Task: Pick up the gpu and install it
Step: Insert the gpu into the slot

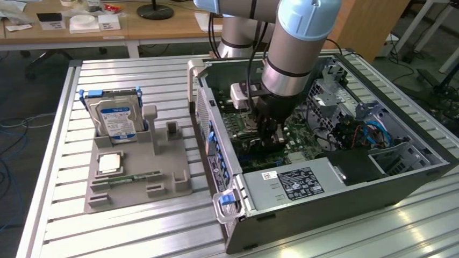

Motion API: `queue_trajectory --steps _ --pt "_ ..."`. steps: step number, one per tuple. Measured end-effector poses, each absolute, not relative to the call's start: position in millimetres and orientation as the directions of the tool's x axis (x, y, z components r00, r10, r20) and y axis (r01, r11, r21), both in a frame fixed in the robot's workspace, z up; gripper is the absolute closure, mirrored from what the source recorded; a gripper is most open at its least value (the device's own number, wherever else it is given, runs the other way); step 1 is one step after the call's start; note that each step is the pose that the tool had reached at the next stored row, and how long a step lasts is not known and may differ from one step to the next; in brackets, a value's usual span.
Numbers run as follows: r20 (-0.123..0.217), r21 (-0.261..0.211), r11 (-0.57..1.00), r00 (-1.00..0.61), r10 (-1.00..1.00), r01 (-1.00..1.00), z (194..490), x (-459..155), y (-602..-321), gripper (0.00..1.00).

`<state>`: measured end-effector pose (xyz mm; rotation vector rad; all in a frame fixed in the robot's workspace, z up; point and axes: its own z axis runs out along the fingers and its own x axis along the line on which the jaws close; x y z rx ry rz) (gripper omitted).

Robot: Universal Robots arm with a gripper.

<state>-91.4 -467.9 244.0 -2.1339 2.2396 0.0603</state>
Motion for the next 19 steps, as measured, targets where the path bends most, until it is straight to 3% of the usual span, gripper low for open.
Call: queue_trajectory --steps 8,10,19 --pt "-0.065 -0.005 0.049 -0.049 -0.997 -0.999 242.8 -91.6 -467.5 0.73" --pt "-0.062 -0.005 0.049 -0.048 -0.997 -0.999 243.4 -91.5 -467.7 0.67" --pt "-0.060 -0.005 0.048 -0.048 -0.997 -0.999 249.7 -91.4 -467.4 0.67"
